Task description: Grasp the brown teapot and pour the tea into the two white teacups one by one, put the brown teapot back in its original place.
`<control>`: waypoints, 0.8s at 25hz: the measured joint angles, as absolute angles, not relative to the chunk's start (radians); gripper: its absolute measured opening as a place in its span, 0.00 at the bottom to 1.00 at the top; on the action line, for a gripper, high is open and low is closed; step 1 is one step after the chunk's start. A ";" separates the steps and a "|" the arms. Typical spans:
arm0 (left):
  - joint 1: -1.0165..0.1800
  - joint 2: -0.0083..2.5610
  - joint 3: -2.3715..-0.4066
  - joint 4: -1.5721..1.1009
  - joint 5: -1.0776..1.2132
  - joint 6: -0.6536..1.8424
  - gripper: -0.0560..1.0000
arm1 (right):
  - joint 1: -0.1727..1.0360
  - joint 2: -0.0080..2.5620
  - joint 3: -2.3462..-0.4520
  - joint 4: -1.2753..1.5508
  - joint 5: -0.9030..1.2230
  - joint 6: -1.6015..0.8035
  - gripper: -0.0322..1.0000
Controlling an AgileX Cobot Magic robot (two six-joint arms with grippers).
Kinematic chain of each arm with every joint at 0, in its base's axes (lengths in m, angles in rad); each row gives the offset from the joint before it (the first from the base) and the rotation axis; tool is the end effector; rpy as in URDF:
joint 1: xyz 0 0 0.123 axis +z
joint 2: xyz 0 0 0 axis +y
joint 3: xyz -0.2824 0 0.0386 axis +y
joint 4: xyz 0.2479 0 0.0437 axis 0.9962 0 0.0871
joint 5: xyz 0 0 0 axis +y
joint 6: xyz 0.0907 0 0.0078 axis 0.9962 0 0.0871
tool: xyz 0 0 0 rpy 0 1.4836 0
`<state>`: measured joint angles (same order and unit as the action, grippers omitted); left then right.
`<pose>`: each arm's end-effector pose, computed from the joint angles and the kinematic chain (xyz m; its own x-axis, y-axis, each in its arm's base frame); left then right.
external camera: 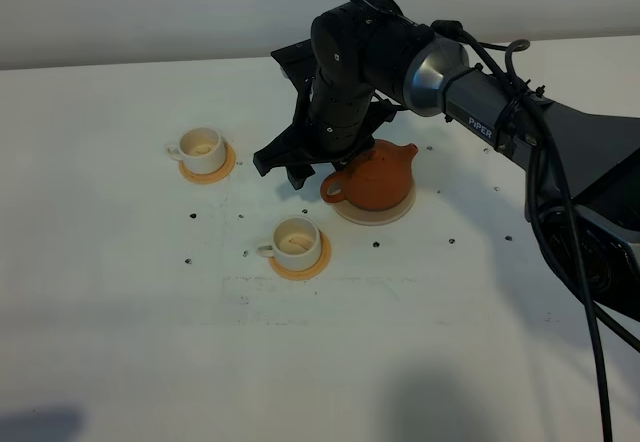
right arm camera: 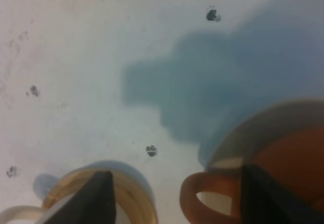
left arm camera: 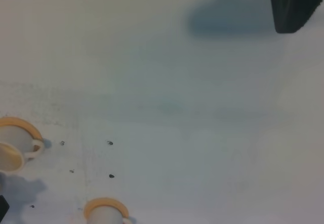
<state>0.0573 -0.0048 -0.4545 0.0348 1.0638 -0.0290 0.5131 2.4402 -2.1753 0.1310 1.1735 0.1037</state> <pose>-0.0009 0.0027 0.2642 -0.4925 -0.0404 -0.8694 -0.0896 0.9960 0.0045 0.4400 0.2605 0.1648 -0.9182 -0.3419 -0.2001 -0.3735 0.9154 0.1501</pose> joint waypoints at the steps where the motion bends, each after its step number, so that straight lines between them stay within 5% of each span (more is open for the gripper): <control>1: 0.057 -0.005 -0.455 0.035 1.064 -0.029 0.39 | 0.513 2.440 -2.175 0.131 1.172 0.104 0.53; 20: 0.057 -0.005 -0.455 0.035 1.064 -0.029 0.39 | 0.513 2.381 -2.066 0.142 1.047 0.104 0.53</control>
<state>0.0573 -0.0048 -0.4545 0.0348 1.0638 -0.0290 0.5131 2.3811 -2.0663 0.1415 1.0474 0.1037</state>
